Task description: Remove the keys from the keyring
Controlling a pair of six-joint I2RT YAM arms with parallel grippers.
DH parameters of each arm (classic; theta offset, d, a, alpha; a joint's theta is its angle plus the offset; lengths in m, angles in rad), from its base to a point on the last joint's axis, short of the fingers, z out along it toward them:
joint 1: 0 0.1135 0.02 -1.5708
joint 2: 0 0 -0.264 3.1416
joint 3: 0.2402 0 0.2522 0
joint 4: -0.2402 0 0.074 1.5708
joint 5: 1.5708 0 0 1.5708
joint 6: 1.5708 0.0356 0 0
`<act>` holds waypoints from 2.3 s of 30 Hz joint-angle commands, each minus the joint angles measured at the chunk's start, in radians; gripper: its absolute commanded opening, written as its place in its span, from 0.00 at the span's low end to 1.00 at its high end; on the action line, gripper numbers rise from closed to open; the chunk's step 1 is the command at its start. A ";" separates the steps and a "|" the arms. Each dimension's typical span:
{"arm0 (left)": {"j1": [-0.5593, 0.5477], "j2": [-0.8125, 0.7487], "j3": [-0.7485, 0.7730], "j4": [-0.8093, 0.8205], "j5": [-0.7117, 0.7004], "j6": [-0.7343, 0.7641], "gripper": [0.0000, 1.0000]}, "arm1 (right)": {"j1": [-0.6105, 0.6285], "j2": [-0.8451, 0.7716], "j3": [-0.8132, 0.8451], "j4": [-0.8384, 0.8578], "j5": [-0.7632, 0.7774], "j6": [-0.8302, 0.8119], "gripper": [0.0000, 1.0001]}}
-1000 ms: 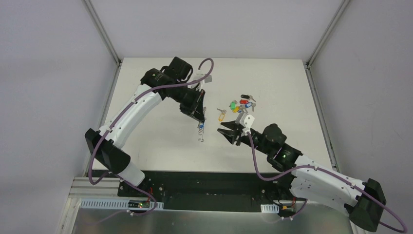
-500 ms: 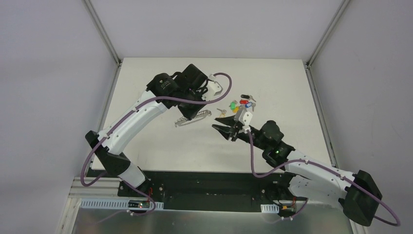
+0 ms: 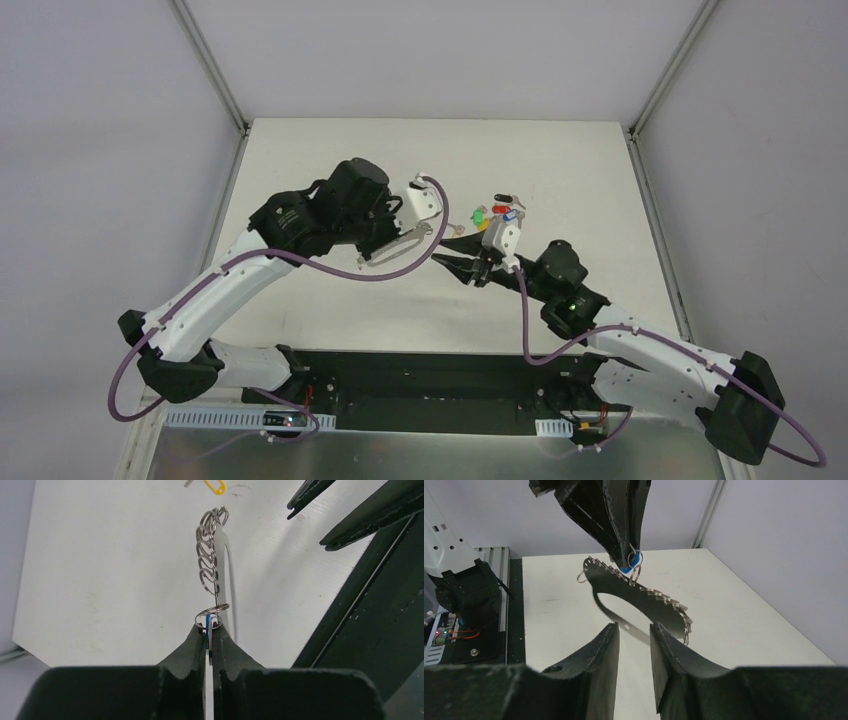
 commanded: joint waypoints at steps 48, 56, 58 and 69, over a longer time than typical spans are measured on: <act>-0.059 -0.170 -0.157 0.264 0.094 0.118 0.00 | 0.028 0.123 0.063 0.203 -0.047 0.066 0.00; -0.060 -0.172 -0.159 0.270 0.112 0.106 0.00 | 0.032 0.062 0.028 0.168 -0.098 0.048 0.00; -0.060 -0.175 -0.159 0.272 0.122 0.106 0.00 | 0.034 0.057 0.023 0.158 -0.110 0.047 0.12; -0.060 -0.213 -0.173 0.290 0.226 0.104 0.00 | 0.039 0.044 0.030 0.142 -0.099 0.050 0.28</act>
